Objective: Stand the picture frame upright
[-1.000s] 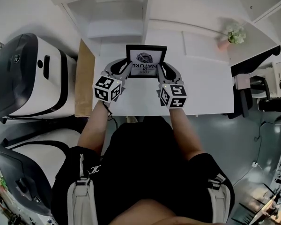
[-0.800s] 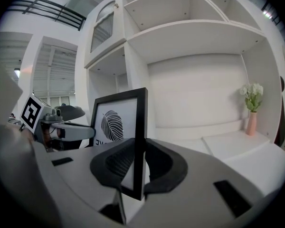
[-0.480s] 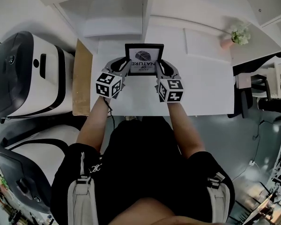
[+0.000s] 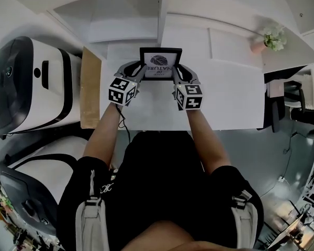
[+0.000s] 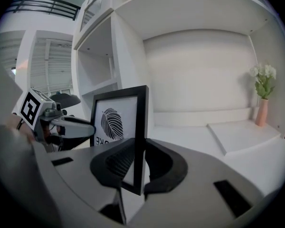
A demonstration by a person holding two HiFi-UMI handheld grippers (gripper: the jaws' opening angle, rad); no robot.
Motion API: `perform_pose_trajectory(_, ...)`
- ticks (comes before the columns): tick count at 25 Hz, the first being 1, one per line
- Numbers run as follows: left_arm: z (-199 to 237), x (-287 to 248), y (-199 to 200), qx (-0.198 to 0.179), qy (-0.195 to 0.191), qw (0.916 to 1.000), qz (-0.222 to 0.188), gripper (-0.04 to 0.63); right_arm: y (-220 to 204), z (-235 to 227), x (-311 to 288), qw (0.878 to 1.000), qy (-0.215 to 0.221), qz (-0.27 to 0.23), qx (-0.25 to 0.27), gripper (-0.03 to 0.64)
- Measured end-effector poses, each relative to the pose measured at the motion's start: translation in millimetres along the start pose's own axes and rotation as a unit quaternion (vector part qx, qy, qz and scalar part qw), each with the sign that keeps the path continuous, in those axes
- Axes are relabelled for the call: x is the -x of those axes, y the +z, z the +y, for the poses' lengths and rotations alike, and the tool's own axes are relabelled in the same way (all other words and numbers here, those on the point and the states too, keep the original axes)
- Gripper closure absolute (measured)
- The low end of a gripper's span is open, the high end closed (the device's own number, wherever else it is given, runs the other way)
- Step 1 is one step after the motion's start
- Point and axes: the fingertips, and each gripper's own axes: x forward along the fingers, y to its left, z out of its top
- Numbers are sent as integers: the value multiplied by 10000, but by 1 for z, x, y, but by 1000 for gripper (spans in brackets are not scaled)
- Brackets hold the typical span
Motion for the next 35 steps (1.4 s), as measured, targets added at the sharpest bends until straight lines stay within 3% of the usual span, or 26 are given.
perform_pose_trajectory(17, 25, -24, -16, -192, 91, 9995, 236, 499, -13, -7, -34, 9994, 126, 318, 71, 551)
perform_pose_trajectory(35, 31, -33, -10, -301, -31, 9995, 121, 503, -6, -12, -44, 9991, 91, 324, 260, 551)
